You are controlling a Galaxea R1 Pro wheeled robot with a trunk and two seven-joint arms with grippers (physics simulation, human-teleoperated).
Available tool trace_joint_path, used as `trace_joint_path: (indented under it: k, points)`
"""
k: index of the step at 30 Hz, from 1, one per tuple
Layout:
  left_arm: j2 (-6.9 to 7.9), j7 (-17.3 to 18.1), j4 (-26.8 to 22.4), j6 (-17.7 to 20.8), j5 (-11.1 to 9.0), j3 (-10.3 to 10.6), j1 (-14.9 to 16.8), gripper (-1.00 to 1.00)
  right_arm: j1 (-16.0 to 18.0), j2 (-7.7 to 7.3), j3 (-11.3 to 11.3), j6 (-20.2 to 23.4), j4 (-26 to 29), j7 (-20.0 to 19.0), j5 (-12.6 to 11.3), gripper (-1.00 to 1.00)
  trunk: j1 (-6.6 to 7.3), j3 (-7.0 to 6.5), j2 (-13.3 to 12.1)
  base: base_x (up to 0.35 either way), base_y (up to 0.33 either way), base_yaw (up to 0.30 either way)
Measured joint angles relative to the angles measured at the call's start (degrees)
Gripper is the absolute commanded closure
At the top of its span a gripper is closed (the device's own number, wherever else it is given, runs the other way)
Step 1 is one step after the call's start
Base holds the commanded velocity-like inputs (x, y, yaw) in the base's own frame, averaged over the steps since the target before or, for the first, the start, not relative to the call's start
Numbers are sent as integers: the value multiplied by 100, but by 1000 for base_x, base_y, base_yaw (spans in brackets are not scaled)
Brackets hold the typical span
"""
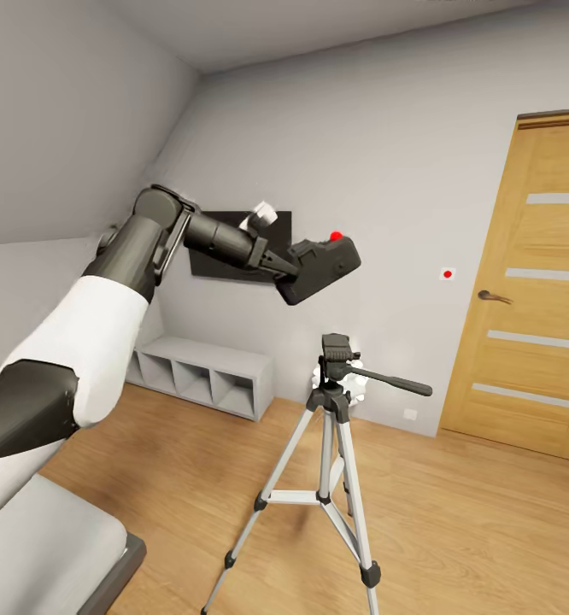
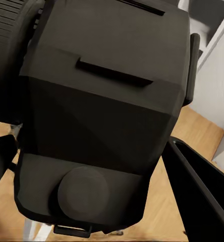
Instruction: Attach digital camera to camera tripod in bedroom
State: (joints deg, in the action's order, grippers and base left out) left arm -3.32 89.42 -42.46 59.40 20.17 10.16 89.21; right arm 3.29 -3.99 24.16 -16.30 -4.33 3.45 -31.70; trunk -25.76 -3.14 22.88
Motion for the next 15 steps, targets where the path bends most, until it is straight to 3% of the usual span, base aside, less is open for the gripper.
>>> trace_joint_path:
  k: [2, 9, 15]
  points:
    - [3, 0, -3, -7, 0, 21, -88, 100, 0, 0, 0, 0, 0, 0, -3, -100, -1, -1, -1, 0, 0, 0]
    - [95, 0, 16, -742, 9, 55, -305, 100, 0, 0, 0, 0, 0, 0, 1, -100, -1, -1, -1, 0, 0, 0]
    - [248, 0, 28, -883, 6, 59, -391, 100, 0, 0, 1, 0, 0, 0, 2, -100, -1, -1, -1, 0, 0, 0]
